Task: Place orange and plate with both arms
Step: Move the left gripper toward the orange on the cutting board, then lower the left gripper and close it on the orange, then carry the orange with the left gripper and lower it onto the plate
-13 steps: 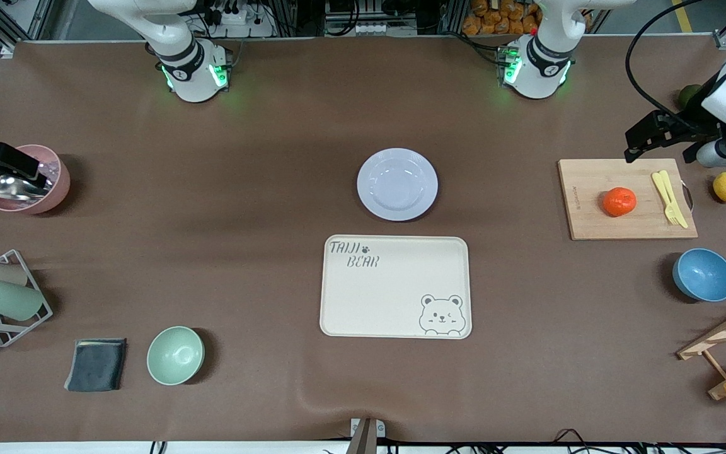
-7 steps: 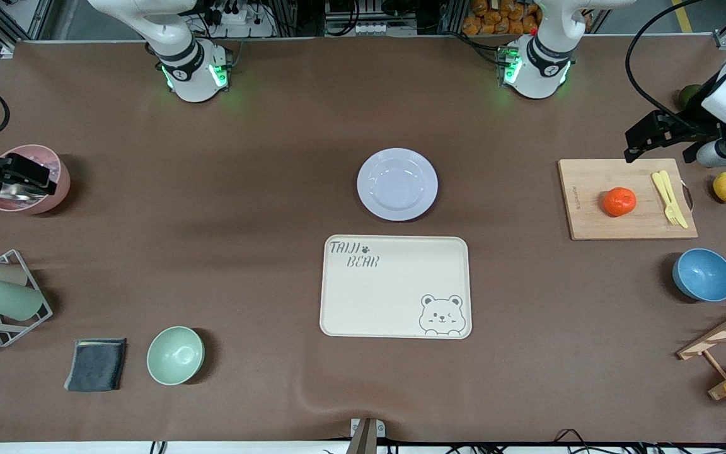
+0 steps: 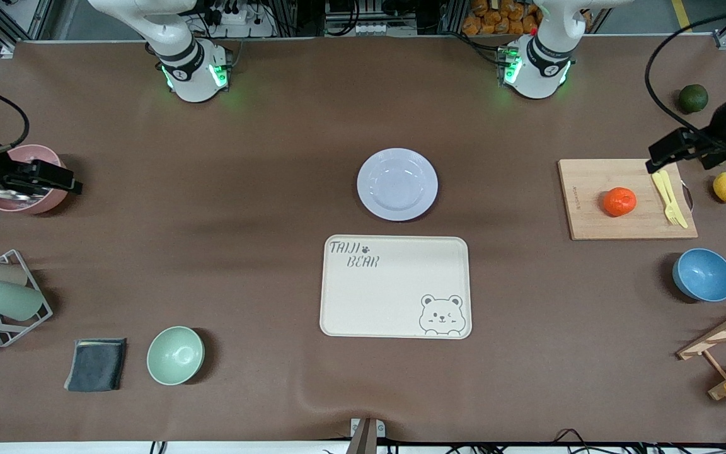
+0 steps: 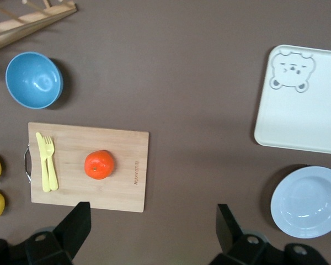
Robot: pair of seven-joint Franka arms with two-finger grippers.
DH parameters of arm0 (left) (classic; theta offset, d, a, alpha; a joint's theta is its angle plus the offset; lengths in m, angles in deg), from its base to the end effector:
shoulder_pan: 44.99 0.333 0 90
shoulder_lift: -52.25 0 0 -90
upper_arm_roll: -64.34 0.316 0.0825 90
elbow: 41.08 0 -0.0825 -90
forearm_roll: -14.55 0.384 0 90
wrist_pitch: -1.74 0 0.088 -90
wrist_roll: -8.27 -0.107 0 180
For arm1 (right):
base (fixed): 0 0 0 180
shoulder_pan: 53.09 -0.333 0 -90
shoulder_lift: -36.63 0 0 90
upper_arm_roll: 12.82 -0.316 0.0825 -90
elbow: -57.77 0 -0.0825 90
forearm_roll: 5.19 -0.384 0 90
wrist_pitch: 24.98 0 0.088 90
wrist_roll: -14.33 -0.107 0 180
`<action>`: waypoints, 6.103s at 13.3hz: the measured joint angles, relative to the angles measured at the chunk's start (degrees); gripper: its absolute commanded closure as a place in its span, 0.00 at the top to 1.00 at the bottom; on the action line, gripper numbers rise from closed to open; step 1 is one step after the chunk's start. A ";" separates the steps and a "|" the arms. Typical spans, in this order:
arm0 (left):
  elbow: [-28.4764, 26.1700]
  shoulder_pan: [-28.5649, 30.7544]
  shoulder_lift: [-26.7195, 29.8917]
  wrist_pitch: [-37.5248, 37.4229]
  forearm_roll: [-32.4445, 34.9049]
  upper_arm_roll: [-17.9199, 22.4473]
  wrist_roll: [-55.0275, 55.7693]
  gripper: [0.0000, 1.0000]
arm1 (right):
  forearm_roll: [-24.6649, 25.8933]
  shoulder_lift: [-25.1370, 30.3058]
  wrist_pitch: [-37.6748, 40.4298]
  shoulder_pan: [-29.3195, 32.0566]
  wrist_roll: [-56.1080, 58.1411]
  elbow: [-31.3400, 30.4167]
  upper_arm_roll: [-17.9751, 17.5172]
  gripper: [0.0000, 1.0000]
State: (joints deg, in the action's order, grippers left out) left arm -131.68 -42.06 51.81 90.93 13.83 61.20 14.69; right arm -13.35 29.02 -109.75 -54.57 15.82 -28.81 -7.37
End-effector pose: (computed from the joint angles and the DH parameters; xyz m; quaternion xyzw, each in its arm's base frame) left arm 0.5548 -0.0033 0.6141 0.9984 0.0542 -0.0165 0.0055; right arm 0.5818 -0.0206 0.5708 -0.9943 0.0210 0.0785 0.0687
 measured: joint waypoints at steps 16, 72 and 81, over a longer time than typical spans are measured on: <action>-16.87 4.41 -8.40 7.59 4.50 -0.31 2.57 1.00 | -8.37 -1.80 0.91 1.07 -0.54 -6.03 0.43 1.00; -27.54 7.28 -16.29 29.85 17.09 -40.38 49.42 0.27 | -51.85 -1.95 -29.75 -6.78 29.63 -42.71 -0.52 1.00; -13.35 -13.89 -35.32 30.25 17.11 -38.10 67.62 0.27 | -58.18 -1.83 -34.61 -12.72 30.78 -46.77 -0.57 1.00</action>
State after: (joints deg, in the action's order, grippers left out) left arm -145.03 -55.95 16.49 121.18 30.95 23.10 82.31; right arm -71.54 27.18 -144.35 -67.30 46.60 -75.57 -7.94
